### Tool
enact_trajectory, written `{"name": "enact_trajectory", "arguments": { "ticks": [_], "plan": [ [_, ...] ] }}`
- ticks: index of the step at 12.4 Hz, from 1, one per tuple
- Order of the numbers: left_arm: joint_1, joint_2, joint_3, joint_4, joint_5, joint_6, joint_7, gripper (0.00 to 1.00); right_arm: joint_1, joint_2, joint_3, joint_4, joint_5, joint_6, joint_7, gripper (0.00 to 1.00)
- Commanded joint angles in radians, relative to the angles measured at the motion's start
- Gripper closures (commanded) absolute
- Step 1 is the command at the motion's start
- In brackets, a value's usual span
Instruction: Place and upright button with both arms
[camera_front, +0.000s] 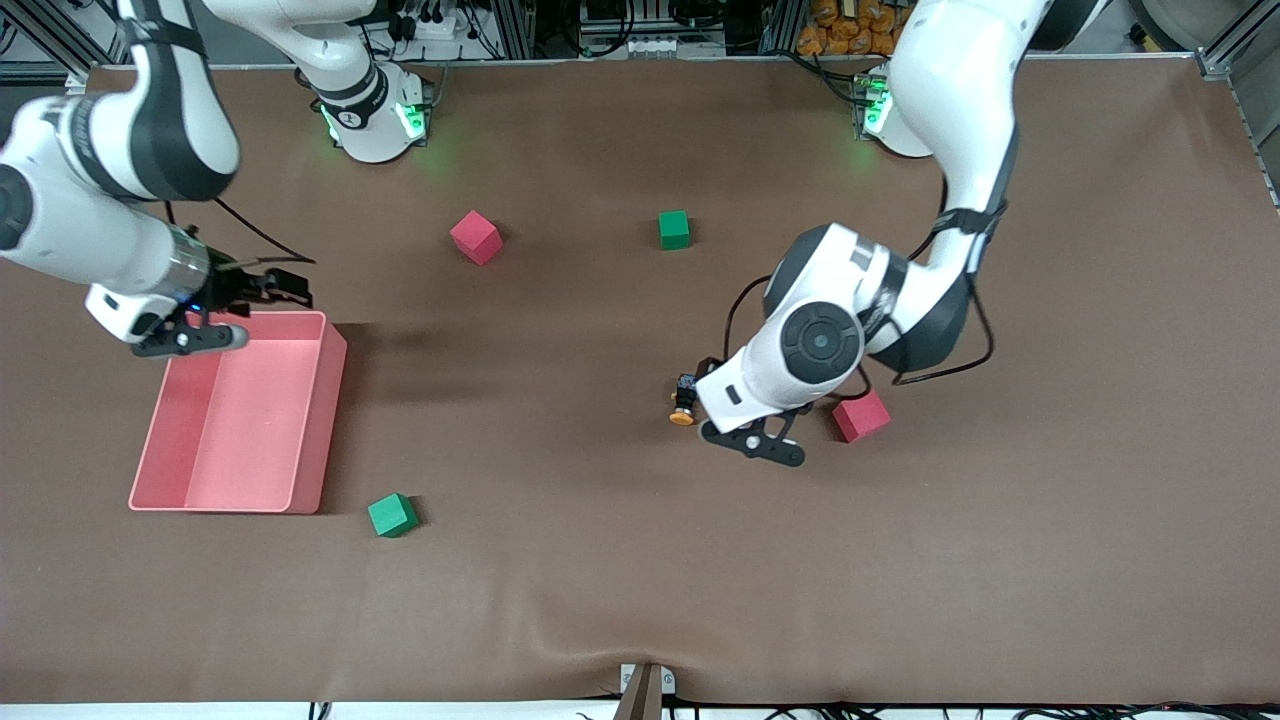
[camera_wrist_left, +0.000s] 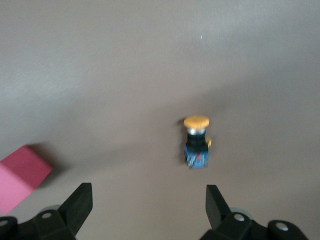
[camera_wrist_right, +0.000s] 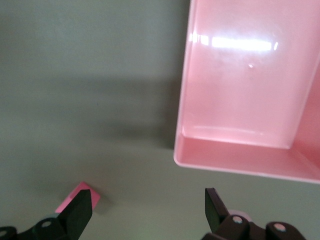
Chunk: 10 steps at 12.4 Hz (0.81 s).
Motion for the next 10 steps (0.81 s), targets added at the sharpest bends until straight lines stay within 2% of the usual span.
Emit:
{"name": "enact_trajectory", "arguments": {
  "ticks": [1,3,10],
  "plan": [
    [-0.049,0.099,0.017,0.034,-0.012,0.136,-0.061,0.0,-0.094,-0.024,0.001,0.063,0.033,-0.115,-0.136,0.0],
    [-0.055,0.119,0.017,0.028,-0.012,0.164,-0.093,0.0,-0.124,-0.021,0.001,0.123,0.039,-0.176,-0.159,0.0],
    [-0.056,0.119,0.014,0.018,-0.009,0.155,-0.124,0.0,-0.087,-0.015,0.008,0.386,-0.01,-0.364,-0.147,0.0]
  ]
}}
